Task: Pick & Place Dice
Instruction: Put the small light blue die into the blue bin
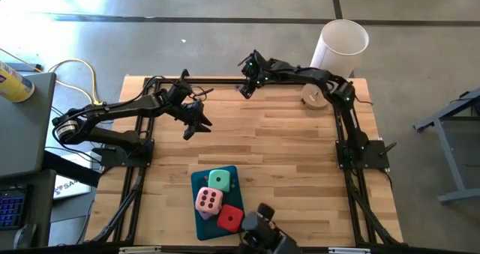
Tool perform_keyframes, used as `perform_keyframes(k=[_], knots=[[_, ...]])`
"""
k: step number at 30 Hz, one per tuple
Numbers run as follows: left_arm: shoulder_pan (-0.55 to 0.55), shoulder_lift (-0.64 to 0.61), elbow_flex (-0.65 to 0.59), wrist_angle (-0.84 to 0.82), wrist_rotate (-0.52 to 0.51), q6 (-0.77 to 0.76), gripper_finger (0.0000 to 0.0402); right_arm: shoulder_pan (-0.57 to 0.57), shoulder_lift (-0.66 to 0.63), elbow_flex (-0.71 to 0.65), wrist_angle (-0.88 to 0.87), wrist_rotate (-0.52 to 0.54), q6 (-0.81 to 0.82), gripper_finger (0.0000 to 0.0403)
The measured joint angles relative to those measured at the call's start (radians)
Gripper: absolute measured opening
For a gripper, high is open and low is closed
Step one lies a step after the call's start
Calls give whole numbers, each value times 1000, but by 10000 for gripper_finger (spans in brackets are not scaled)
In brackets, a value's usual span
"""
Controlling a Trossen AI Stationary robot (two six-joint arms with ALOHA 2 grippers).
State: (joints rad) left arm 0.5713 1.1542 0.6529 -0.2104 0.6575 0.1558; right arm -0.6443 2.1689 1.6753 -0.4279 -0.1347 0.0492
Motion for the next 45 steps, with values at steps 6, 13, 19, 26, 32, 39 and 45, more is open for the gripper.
perform_keyframes(k=[6,13,19,26,32,39,45], knots=[[0,0,0,0,0,1,147,-29,30,50,-54,-18,-7,161],[0,0,0,11,0,2,147,-37,31,66,-79,-58,-38,161],[0,0,0,29,0,-3,147,-23,31,76,-84,-60,-67,161],[0,0,0,41,0,-3,147,-20,52,136,-119,-84,-72,161],[0,0,0,41,0,-4,147,-4,154,284,-267,-53,-81,161],[0,0,0,40,-1,1,147,0,190,343,-330,-34,-97,161],[0,0,0,40,-5,8,147,0,192,343,-335,-37,-120,161]])
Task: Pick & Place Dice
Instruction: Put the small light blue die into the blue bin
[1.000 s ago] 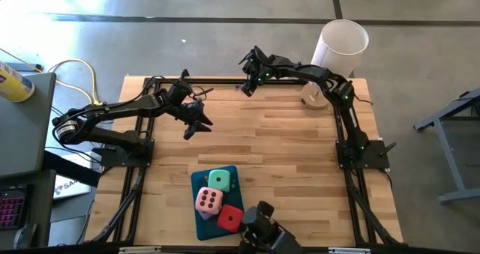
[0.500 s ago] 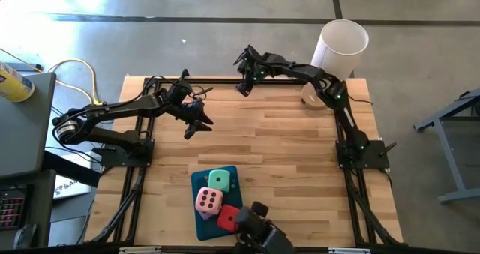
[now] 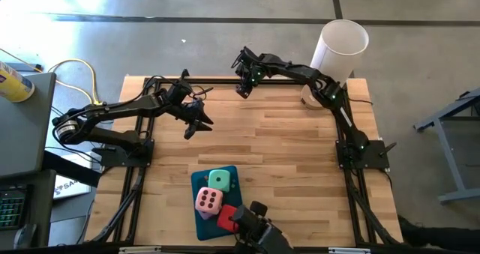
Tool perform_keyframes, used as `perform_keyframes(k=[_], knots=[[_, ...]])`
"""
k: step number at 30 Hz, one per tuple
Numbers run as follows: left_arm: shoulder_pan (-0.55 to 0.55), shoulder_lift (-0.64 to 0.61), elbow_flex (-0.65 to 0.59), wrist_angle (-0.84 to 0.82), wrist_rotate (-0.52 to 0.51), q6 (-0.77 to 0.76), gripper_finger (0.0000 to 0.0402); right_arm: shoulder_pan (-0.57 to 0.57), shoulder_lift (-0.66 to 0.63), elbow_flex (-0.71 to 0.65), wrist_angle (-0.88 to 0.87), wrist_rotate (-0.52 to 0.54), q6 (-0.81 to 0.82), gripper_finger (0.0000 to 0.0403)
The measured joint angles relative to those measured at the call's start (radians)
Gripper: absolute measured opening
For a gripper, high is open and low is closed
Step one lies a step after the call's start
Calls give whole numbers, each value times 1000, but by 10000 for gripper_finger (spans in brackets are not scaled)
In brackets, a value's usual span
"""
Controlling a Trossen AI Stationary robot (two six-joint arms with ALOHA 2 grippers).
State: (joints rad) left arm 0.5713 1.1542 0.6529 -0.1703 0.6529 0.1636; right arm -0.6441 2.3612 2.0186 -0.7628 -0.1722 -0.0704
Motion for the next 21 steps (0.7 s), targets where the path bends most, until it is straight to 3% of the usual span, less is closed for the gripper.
perform_keyframes(k=[21], knots=[[0,0,0,-1,0,2,147,-4,2,0,-17,10,-13,161]])
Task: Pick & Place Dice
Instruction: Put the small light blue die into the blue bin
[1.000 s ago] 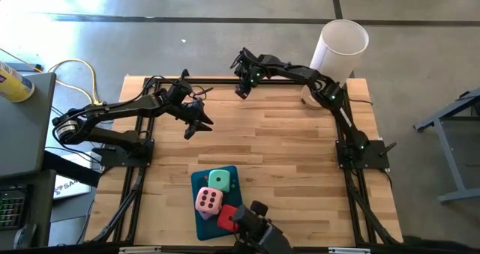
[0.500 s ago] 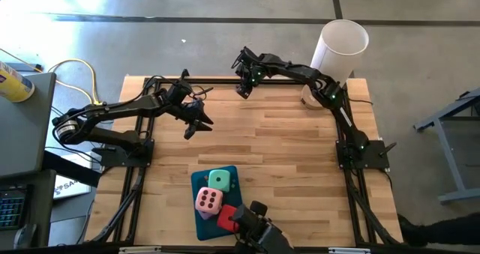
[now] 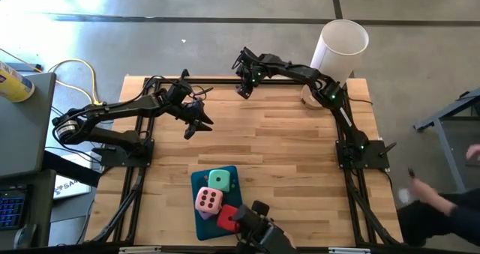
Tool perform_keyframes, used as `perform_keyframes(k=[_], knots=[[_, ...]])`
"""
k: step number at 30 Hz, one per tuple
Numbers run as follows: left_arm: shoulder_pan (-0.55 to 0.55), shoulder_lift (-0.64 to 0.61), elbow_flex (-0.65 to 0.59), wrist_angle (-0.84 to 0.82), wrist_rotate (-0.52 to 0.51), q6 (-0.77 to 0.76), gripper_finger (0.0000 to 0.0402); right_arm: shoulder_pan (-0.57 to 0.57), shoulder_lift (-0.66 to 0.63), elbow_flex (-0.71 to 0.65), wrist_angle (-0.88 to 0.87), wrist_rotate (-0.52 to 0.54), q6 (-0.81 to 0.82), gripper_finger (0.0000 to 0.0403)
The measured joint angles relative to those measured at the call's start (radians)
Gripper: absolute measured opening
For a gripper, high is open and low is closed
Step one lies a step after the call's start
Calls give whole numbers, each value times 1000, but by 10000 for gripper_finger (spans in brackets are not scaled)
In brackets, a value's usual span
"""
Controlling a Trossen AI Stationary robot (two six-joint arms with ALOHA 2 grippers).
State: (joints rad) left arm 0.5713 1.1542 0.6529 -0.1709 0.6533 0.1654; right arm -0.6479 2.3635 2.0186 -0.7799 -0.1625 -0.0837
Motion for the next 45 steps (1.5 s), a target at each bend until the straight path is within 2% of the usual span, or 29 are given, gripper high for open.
perform_keyframes(k=[9,16,22,29,35,45], knots=[[0,0,0,0,0,0,147,-9,-35,9,-122,121,-105,161],[0,0,0,1,1,-1,147,-4,-34,11,-79,182,-250,161],[0,0,0,0,3,-5,147,6,-19,11,-81,223,-436,160],[0,0,0,0,3,-5,147,26,-19,11,-78,276,-788,160],[0,0,0,0,3,-2,147,47,-13,11,-56,267,-969,160],[0,0,0,0,0,-1,147,66,-7,11,-31,241,-1075,160]])
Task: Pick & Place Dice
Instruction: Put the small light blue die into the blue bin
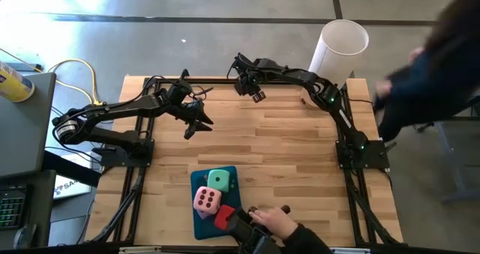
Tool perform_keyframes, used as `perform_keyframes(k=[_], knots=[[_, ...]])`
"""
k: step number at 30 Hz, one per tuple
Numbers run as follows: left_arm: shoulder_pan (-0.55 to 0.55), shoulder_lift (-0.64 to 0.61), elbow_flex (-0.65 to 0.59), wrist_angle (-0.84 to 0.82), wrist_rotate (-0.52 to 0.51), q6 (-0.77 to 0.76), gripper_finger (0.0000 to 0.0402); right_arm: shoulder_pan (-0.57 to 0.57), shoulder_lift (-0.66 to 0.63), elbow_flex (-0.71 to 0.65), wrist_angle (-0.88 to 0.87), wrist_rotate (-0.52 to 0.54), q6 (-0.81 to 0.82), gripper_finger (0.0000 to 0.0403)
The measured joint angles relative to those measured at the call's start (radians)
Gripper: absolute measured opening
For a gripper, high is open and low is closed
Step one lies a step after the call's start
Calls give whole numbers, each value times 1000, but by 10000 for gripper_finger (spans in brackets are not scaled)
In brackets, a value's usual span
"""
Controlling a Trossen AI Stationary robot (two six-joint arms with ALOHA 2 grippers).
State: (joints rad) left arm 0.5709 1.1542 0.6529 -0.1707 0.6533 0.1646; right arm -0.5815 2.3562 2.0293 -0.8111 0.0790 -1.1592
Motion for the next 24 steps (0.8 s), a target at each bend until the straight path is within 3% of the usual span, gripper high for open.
perform_keyframes(k=[13,24], knots=[[0,0,0,25,0,19,147,20,0,0,14,-66,-75,160],[0,0,0,26,0,6,147,38,-25,0,-59,113,61,160]])
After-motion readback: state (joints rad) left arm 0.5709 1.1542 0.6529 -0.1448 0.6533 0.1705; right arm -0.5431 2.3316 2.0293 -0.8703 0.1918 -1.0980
